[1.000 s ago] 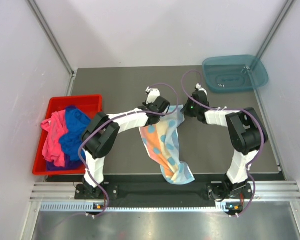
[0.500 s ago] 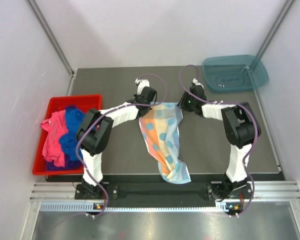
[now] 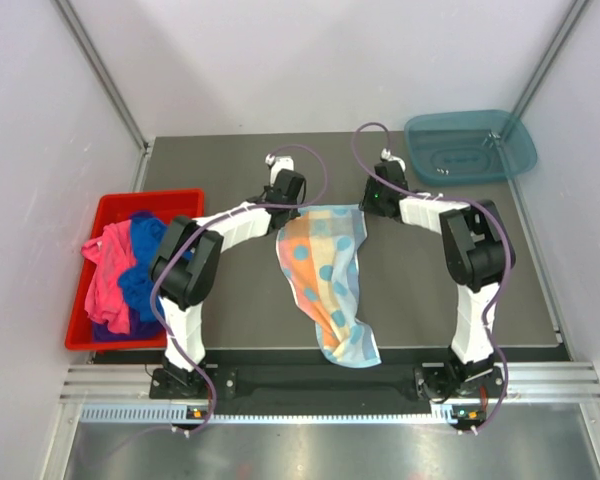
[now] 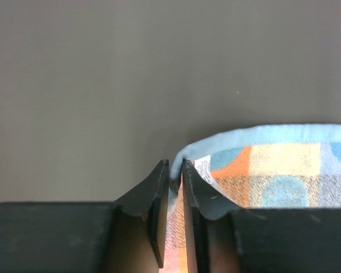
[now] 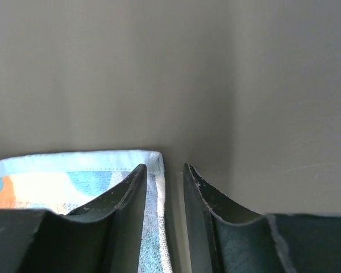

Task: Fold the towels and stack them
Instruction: Flatten out the crumpled towel

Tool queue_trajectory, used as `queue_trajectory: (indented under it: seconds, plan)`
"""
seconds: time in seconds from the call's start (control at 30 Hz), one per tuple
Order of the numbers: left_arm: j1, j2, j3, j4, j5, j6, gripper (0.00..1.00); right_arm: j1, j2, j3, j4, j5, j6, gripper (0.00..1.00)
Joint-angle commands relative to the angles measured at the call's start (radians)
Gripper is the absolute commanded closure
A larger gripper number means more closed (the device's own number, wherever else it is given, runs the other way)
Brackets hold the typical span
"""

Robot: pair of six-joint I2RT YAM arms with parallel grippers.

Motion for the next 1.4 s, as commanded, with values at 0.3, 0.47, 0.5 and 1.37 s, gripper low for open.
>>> queue_trajectory:
  seconds: [0.3, 0.47, 0.5, 1.37]
  plan:
    - [0.04, 0.012, 0.0, 0.041, 0.041, 0.001, 0.59, 0.023, 0.047, 0.092, -0.082, 0.076, -0.076, 0.68]
    - [0.048, 0.038, 0.035, 0.014, 0.036, 0.001, 0.55, 0.047, 0.065, 0.13, -0.11, 0.089, -0.087, 0.67]
    - [0.053, 0.047, 0.042, 0.006, 0.031, -0.002, 0.55, 0.049, 0.067, 0.132, -0.114, 0.092, -0.09, 0.67]
    - [0.109, 0.104, 0.023, 0.035, 0.139, -0.063, 0.84, 0.083, 0.122, 0.196, -0.176, 0.113, -0.109, 0.94]
